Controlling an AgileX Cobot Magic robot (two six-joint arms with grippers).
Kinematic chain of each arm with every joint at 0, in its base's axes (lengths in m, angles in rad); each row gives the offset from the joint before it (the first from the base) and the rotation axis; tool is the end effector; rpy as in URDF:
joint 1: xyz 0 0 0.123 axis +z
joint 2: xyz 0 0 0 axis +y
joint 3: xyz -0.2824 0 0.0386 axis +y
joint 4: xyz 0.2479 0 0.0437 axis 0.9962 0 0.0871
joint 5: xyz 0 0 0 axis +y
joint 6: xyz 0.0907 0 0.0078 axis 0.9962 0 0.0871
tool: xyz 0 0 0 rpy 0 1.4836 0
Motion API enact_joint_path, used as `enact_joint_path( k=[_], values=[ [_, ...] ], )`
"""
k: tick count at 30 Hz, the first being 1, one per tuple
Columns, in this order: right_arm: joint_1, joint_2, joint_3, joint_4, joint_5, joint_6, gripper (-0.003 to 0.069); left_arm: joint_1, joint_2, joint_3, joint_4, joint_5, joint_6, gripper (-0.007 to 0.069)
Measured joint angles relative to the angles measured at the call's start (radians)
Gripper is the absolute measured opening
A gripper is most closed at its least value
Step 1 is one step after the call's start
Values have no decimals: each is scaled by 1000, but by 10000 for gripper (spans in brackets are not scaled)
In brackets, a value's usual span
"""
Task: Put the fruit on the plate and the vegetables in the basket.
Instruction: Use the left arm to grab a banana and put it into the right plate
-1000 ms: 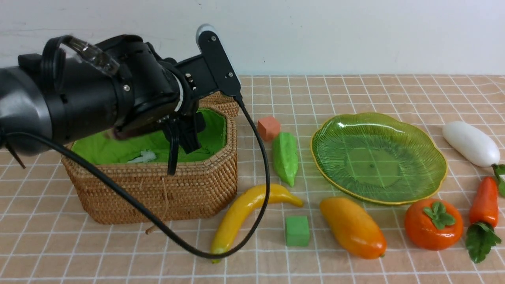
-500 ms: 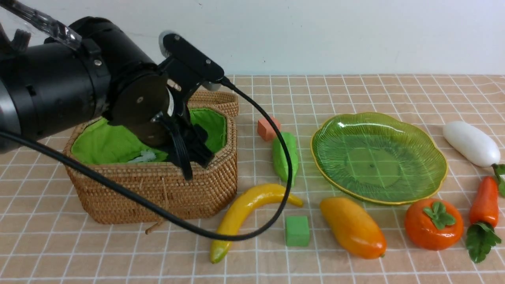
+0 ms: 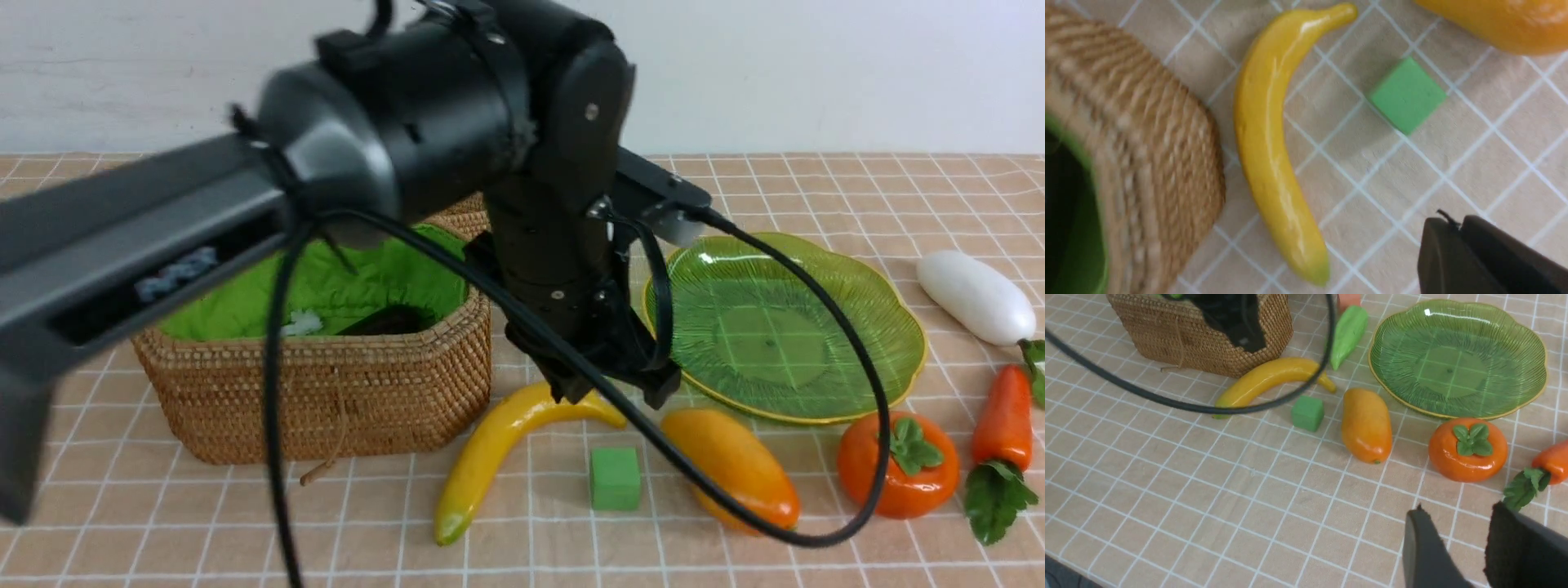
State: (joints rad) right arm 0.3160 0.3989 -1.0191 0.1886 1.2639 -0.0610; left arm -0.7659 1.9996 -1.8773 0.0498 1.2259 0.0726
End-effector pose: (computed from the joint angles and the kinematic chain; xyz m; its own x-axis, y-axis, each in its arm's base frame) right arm 0.0019 0.0177 0.4009 -0.4963 -0.1658 -0.8522 -0.4522 0.8873 0.0907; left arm 0.3140 -0.2961 0.2903 -0.6227 0.7227 -0.3000 0.7407 0.6680 0.0717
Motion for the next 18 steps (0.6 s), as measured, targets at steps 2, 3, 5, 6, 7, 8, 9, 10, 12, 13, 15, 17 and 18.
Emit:
enact_joint_path(
  k=[2,3,5,6,7,8,9,10,12,13,15,17,18],
  values=[
    [0,0,0,15,3,0,237,0,52,-46,11,2,54,210],
    [0,0,0,25,3,0,237,0,85,-71,24,2,82,265],
    [0,0,0,32,3,-4,236,0,129,-101,58,1,111,347],
    [0,0,0,36,3,-9,236,0,162,-113,96,-4,125,404],
    [0,0,0,42,3,-11,236,0,187,-118,143,-12,132,433],
    [0,0,0,44,3,-11,236,0,191,-118,160,-16,133,442],
    [0,0,1,63,3,-12,236,0,224,-120,217,-34,137,462],
    [0,0,1,68,3,-13,236,1,229,-120,232,-36,137,463],
    [0,0,1,114,3,-29,236,1,284,-121,308,-69,139,461],
    [0,0,1,134,3,-38,236,1,299,-121,327,-79,139,455],
    [0,0,1,171,3,-57,236,1,326,-121,339,-101,141,437],
    [0,0,1,203,3,-71,236,1,347,-121,343,-115,141,408],
    [0,0,1,205,3,-73,236,1,349,-121,343,-116,141,405]
  ],
)
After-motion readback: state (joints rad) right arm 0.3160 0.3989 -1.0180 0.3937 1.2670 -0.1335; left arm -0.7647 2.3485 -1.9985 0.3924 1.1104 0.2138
